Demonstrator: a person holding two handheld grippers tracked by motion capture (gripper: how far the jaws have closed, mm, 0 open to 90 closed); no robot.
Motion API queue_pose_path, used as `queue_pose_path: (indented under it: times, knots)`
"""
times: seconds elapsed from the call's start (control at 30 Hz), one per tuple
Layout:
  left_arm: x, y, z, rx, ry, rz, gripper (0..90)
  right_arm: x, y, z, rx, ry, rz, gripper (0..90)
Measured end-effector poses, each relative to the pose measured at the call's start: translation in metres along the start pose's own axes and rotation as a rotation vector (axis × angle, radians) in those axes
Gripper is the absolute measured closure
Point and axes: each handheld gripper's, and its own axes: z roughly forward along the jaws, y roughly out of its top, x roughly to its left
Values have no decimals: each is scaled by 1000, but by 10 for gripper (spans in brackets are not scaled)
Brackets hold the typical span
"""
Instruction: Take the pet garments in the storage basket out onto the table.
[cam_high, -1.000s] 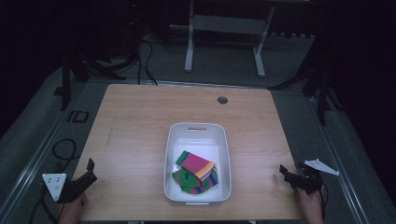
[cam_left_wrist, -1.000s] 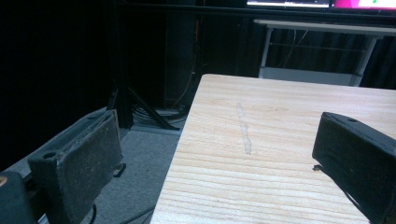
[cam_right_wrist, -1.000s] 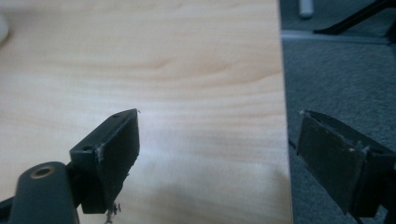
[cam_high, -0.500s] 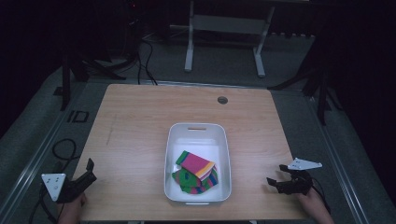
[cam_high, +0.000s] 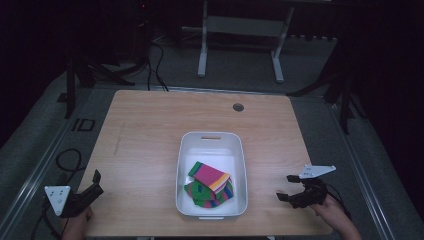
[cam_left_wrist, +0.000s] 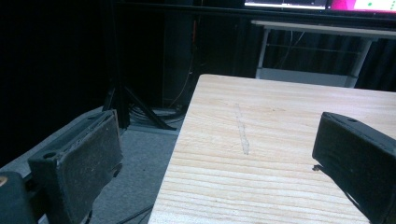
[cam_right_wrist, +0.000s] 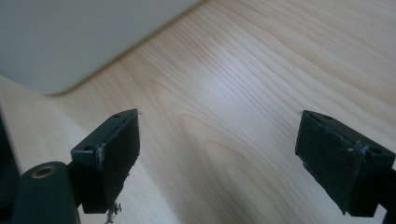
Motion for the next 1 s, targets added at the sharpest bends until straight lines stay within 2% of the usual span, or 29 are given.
queue_pose_path:
  times: [0.1,0.27,0.3,0.57,0.73,0.77,0.8,1.0]
  knots:
    - [0,0,0,-1,-1,1,18,8,19,-1,11,17,-66,138]
    - [0,0,0,0,-1,5,18,15,37,-2,16,38,-115,138]
    - [0,0,0,0,-1,4,19,18,45,-2,21,57,-134,138]
    - [0,0,0,-2,-3,0,19,29,72,0,51,90,-200,137]
    - [0,0,0,-2,-5,0,19,35,87,1,54,123,-213,135]
    - [0,0,0,-2,-5,-1,18,40,97,4,77,151,-225,135]
    - [0,0,0,-2,-5,-1,18,42,100,5,81,158,-227,135]
    - [1,0,0,0,-8,-3,18,51,115,12,91,170,-260,135]
